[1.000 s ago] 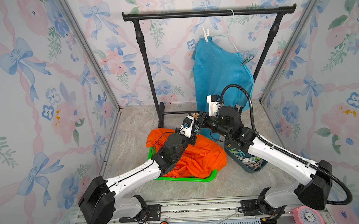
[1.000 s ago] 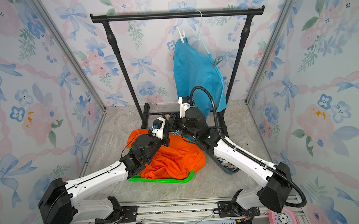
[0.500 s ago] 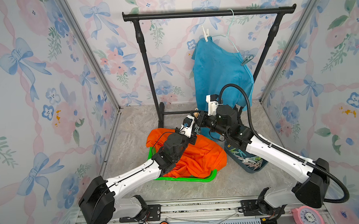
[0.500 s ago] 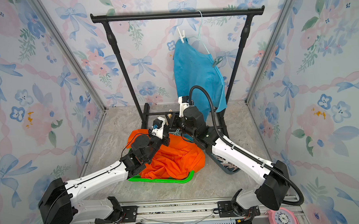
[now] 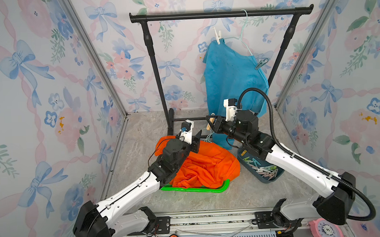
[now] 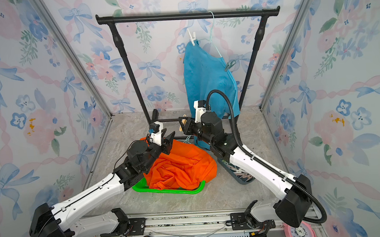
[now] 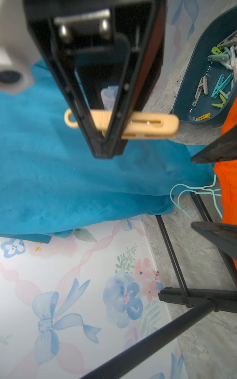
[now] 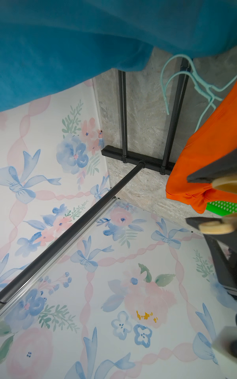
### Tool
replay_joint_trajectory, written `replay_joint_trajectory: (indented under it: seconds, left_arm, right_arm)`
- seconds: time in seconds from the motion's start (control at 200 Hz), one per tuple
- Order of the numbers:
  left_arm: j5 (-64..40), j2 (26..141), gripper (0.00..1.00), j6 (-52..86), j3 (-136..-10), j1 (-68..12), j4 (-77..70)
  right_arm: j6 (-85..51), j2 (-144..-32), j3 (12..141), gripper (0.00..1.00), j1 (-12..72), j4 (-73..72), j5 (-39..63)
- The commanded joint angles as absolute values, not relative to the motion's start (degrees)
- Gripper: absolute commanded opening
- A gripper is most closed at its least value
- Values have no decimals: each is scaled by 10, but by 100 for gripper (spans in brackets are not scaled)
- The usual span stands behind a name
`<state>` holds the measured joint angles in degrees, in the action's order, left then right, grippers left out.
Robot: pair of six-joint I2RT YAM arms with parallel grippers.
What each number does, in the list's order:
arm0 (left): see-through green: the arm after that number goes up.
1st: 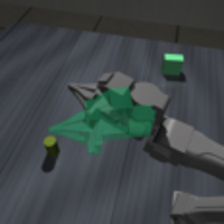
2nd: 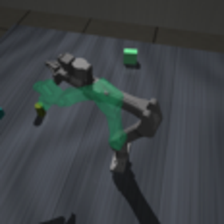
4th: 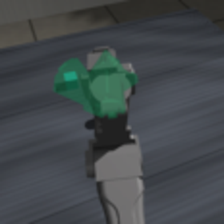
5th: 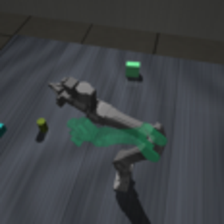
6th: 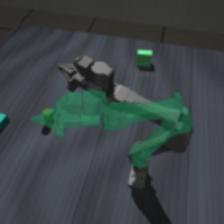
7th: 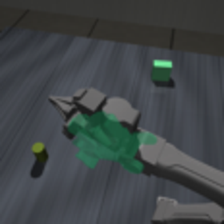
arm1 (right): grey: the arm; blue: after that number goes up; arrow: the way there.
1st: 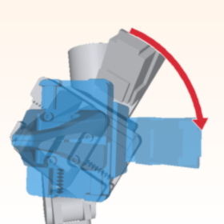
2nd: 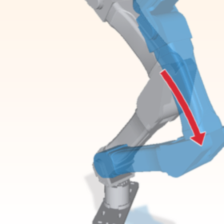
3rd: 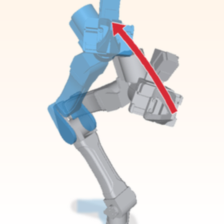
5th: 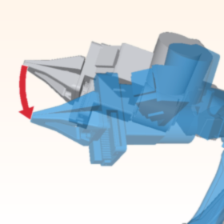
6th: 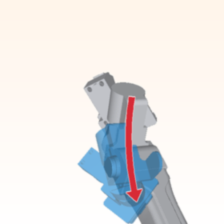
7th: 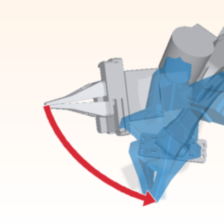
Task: Use clothespins to secure the t-shirt on both sides of the hanger
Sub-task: Pick up the hanger from the basket.
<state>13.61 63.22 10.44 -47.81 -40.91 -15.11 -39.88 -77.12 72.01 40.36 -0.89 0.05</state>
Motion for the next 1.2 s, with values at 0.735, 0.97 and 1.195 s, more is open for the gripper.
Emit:
replay_joint_trajectory:
  seconds: [0.735, 0.97, 1.195]
  left_arm:
    - [-64, 998, 44, 163, -764, -352, 122]
    - [-84, 1075, 39, 158, -838, -359, 150]
    - [-97, 1127, 36, 161, -880, -366, 162]
  right_arm:
    - [-396, -594, 509, 25, 285, 4, 61]
    - [-402, -580, 482, 25, 262, -1, 77]
    - [-406, -577, 468, 25, 243, -7, 91]
